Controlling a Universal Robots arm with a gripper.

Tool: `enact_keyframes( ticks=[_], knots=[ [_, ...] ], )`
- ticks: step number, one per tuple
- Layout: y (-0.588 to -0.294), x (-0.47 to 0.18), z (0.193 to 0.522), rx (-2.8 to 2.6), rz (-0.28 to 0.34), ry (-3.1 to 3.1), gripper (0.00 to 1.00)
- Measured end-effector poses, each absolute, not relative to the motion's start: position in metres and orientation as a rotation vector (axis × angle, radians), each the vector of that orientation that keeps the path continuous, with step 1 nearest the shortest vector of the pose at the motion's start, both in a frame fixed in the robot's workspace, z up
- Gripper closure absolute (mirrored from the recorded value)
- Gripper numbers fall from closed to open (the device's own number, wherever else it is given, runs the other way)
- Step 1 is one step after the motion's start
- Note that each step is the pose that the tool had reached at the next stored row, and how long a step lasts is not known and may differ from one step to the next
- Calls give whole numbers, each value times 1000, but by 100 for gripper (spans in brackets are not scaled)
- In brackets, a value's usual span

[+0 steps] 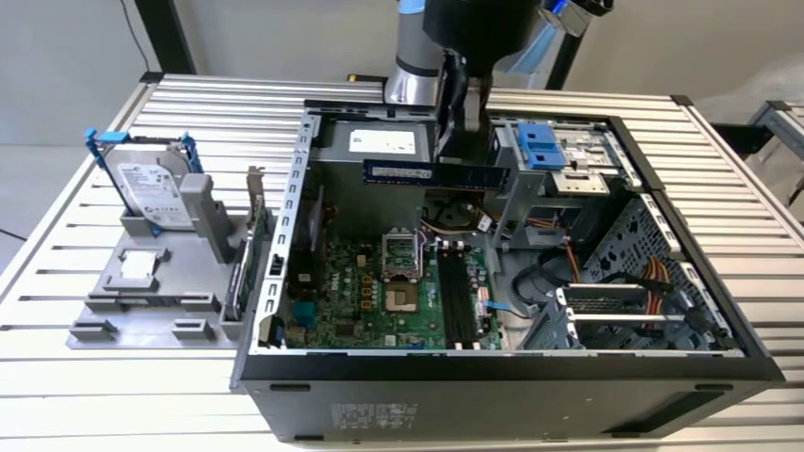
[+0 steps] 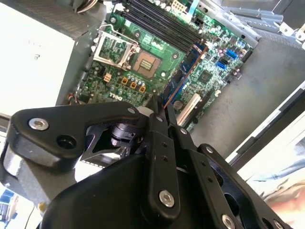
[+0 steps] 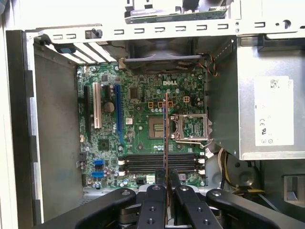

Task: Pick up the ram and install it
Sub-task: 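Insert the ram into the slot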

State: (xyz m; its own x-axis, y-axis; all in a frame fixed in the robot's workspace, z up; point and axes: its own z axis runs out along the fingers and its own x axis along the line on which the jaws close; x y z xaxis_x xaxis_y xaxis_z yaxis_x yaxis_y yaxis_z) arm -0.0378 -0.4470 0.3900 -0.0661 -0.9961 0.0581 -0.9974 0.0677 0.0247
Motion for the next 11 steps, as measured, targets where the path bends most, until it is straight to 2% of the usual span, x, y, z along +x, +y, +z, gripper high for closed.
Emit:
enact_keyframes(
  ticks=[11],
  knots=[
    [-442, -21, 390, 2105, 33, -2251, 100]
  ],
)
